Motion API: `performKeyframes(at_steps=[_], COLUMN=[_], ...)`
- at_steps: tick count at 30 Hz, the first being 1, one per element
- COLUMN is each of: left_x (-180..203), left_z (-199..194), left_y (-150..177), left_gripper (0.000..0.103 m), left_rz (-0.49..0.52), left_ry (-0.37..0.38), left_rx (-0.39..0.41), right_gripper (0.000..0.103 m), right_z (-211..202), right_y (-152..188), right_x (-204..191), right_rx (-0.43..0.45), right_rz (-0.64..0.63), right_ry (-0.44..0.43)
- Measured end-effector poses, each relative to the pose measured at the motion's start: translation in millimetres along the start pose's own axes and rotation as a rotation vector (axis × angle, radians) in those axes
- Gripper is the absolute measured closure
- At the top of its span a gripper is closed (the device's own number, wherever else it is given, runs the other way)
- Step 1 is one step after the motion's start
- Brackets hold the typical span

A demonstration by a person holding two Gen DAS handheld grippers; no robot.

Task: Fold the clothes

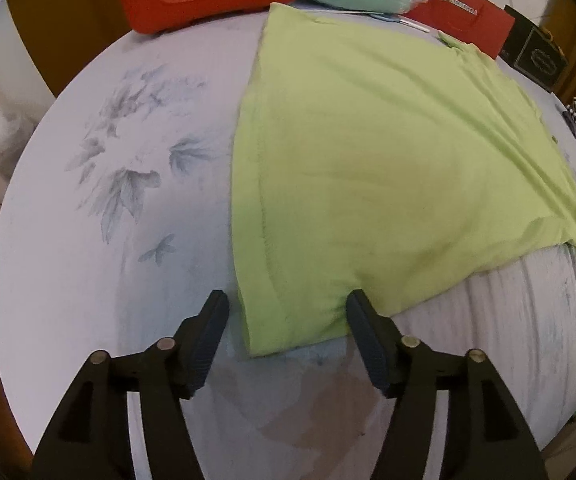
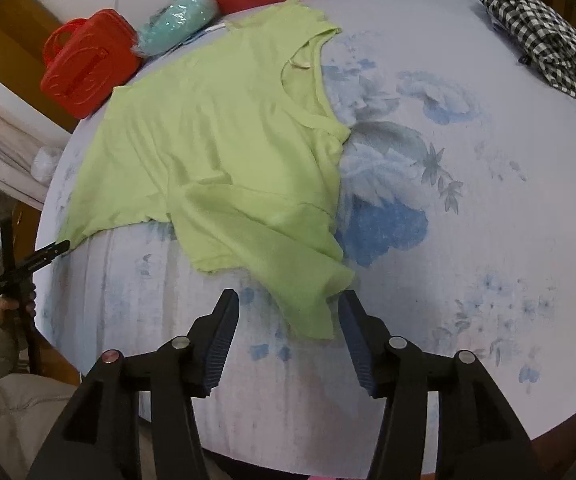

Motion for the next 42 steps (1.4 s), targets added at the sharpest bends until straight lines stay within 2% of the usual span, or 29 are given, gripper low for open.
performKeyframes(at_steps=[3, 5, 7, 11, 12, 13, 14, 15, 16, 17, 23, 26, 28, 33, 37, 42], left_x=[1, 3, 7, 13, 14, 15, 15, 16, 14, 11, -5, -7, -9, -8, -10, -9], left_z=[1, 0, -2, -4, -4, -4, -4, -5, -7, -10, -45, -63, -74, -108, -124, -106], left_y=[1, 1, 0, -4, -5, -6, -7, -8, -9, -9, -9, -8, -5, 15, 25, -1], left_gripper=[0.037, 0.041, 0.052, 0.064, 0.073, 0.088, 0.092, 0.094, 0.095, 0.095, 0.096, 0.096, 0.096, 0.096, 0.096, 0.096], left_rz=[-0.007, -0.012, -0.004, 0.006, 0.004, 0.004, 0.001, -0.007, -0.02, -0.04, -0.127, -0.127, -0.123, -0.098, -0.095, -0.077], left_ry=[-0.005, -0.005, -0.009, -0.014, -0.011, -0.014, -0.021, -0.03, -0.034, -0.032, -0.03, -0.037, -0.036, -0.045, -0.047, -0.016], left_rx=[0.015, 0.018, 0.019, 0.021, 0.022, 0.02, 0.017, 0.012, 0.013, 0.022, 0.098, 0.125, 0.136, 0.13, 0.099, 0.063], right_gripper=[0.048, 0.048, 0.048, 0.042, 0.042, 0.042, 0.055, 0.062, 0.086, 0.097, 0.097, 0.097, 0.097, 0.097, 0.098, 0.098], right_z=[2, 11, 18, 30, 34, 38, 42, 45, 44, 42, -14, -42, -53, -78, -102, -92], right_y=[-3, -4, -3, 3, 3, 3, 3, 3, 2, 0, -11, -10, -5, 17, 31, 4], right_x=[-1, -2, -3, -9, -10, -12, -14, -16, -17, -18, -12, -13, -18, -37, -43, -35], right_rx=[0.0, -0.023, -0.041, -0.055, -0.049, -0.044, -0.04, -0.033, -0.022, -0.019, 0.159, 0.236, 0.256, 0.272, 0.232, 0.17], right_rz=[-0.013, -0.018, -0.034, -0.09, -0.114, -0.139, -0.169, -0.196, -0.205, -0.194, -0.079, -0.053, -0.063, -0.108, -0.15, -0.145], right_ry=[0.003, 0.014, 0.037, 0.1, 0.132, 0.161, 0.184, 0.211, 0.226, 0.209, 0.09, 0.028, 0.011, -0.034, -0.042, -0.051])
Point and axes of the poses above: each gripper's, at about its wrist camera, not at the fingertips, and z roughly the way its jaws point, x to its right, y to its underside, the point moved 2 cm from there along z, roughly the way its jaws point, and after that the axes turned 7 degrees about z, right-handed, at the moved point
